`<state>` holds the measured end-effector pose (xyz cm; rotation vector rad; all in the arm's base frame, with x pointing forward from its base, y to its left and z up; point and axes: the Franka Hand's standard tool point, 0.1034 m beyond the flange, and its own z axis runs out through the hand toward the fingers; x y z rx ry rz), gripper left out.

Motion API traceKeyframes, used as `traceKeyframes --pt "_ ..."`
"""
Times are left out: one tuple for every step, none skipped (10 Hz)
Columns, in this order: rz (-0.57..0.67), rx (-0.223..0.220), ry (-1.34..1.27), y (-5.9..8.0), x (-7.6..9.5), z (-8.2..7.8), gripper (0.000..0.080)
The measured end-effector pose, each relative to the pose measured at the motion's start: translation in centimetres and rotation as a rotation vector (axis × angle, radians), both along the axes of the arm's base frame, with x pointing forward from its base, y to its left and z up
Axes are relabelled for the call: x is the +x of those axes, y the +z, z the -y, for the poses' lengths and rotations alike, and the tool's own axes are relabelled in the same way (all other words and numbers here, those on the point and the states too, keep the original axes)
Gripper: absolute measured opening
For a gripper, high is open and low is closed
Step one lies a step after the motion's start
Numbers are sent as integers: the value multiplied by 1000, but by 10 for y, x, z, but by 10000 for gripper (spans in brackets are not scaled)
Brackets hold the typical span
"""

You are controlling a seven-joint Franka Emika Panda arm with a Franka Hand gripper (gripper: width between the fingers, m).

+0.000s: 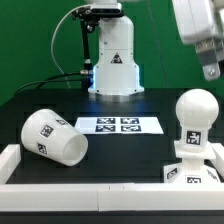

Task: Assemble lamp

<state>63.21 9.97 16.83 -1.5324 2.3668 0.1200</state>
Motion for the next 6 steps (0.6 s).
traceKeyframes --pt "2 0 0 1 0 0 698" --pt "1 0 0 0 0 0 698" --pt "0 -1 1 0 0 0 698" --pt "17 -17 80 0 -2 5 698" --pt "32 -31 167 2 -7 17 698" --pt "47 -48 293 5 -13 30 698"
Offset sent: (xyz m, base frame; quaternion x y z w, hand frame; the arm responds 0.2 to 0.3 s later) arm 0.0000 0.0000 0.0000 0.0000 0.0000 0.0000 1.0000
